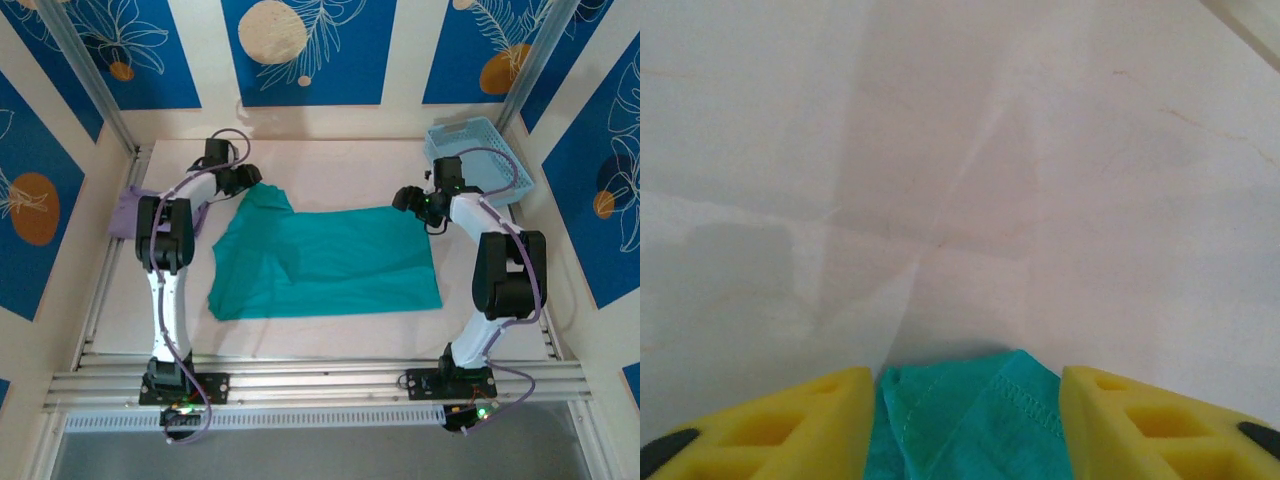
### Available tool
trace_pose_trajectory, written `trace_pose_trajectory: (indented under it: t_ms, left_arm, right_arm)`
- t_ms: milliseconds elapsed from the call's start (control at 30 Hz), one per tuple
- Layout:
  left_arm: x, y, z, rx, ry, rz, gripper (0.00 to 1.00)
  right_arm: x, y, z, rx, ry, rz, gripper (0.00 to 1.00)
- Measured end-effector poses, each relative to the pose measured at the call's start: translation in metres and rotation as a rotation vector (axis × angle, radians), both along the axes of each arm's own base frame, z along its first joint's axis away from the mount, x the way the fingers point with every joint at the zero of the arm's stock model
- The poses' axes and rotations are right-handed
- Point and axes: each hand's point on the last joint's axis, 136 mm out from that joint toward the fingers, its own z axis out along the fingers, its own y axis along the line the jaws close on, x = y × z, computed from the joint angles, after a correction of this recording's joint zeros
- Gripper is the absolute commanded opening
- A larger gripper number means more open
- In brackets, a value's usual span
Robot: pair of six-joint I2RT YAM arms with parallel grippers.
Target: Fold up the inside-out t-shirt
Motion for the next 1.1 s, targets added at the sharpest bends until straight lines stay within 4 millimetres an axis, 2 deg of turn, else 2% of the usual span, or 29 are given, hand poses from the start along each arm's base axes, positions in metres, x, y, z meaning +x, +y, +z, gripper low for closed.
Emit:
trace_pose_trajectory:
  t_ms: [233,433,667,733,1000,1100]
  left_arm:
    - [-0.004,-0.002,-0.009,-0.004,0.033,-0.012,0.19]
    - [-0.003,-0.002,-0.006,0.007,0.026,-0.028,0.13]
    - [-0.002,-0.002,-0.002,0.017,0.020,-0.042,0.05]
    - [-0.002,-0.002,-0.002,0.022,0.017,-0.048,0.00]
    - [-0.002,-0.003,-0.002,0.018,0.017,-0.054,0.00]
    - [-0.002,-0.004,-0.002,0.017,0.017,-0.055,0.00]
  right_arm:
    - [0.000,0.000,-0.009,0.001,0.022,0.001,0.76]
    - [0.002,-0.002,-0.011,-0.013,0.026,0.001,0.76]
    - [0.018,-0.015,-0.013,-0.093,0.034,-0.017,0.73]
    - [0.024,-0.020,-0.017,-0.129,0.051,-0.023,0.69]
    - [0.049,-0.040,-0.045,-0.258,0.139,-0.021,0.55]
    - [0.052,-0.044,-0.055,-0.289,0.170,-0.015,0.54]
